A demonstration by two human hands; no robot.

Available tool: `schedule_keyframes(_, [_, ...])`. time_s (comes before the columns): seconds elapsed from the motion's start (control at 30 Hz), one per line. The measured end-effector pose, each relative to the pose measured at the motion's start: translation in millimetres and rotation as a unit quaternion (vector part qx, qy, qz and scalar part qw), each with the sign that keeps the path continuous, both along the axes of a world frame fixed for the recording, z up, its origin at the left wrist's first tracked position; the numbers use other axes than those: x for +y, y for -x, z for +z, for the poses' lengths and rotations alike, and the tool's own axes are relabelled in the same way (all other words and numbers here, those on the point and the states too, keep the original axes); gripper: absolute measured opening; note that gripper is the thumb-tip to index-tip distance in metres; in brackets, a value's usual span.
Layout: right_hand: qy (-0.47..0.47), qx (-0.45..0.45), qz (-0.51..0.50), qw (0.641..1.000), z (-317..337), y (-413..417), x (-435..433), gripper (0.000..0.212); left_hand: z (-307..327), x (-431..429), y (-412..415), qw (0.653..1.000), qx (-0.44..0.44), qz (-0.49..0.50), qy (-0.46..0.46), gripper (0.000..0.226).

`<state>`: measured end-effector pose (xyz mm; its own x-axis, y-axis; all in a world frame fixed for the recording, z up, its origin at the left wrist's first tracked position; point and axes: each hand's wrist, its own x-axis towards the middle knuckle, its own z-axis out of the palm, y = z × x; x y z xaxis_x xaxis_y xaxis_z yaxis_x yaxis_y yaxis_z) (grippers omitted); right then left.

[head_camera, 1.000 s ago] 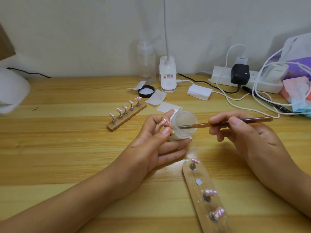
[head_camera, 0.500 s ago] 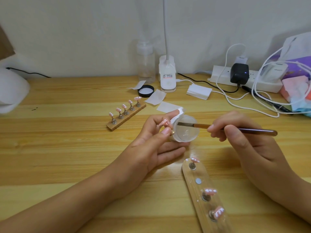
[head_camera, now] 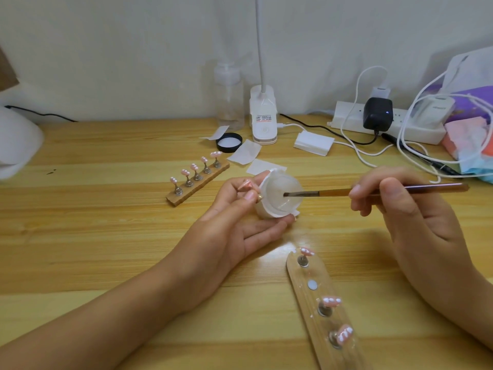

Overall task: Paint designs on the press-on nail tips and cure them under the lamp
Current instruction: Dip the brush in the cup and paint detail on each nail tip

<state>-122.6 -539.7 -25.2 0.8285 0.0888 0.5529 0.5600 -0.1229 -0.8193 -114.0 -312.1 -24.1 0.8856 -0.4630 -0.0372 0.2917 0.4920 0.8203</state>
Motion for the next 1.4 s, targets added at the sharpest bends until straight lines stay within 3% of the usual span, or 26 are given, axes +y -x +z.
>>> schedule_keyframes(0.33, [-0.071, 0.016, -0.007, 0.997, 1.5, -6.0, -3.5, 0.024, 5.7, 2.2, -4.0, 0.995, 0.085, 0.007, 0.061, 0.005])
schedule_keyframes(0.97, [-0.1, 0.083, 0.0, 0.992, 1.7, -10.1, -7.1, 0.026, 8.5, 2.7, -6.0, 0.991, 0.12, 0.009, 0.066, 0.018])
schedule_keyframes(1.07, [-0.121, 0.088, 0.0, 0.989, 1.4, -11.4, -8.1, 0.035, 9.4, 2.5, -7.3, 0.989, 0.124, 0.013, 0.077, 0.013])
schedule_keyframes(1.17, [-0.143, 0.095, 0.001, 0.985, 1.9, -12.7, -8.8, 0.038, 6.9, -1.6, -5.2, 0.991, 0.101, 0.075, 0.037, 0.014])
schedule_keyframes(1.3, [-0.175, 0.123, 0.011, 0.977, 3.7, -16.2, -8.8, 0.042, 0.8, -2.6, 7.5, 0.97, -0.036, 0.209, -0.119, 0.01])
schedule_keyframes(1.4, [-0.209, 0.159, 0.03, 0.964, 4.8, -18.3, -8.6, 0.04, -0.1, 1.2, 13.6, 0.962, -0.102, 0.205, -0.147, 0.007])
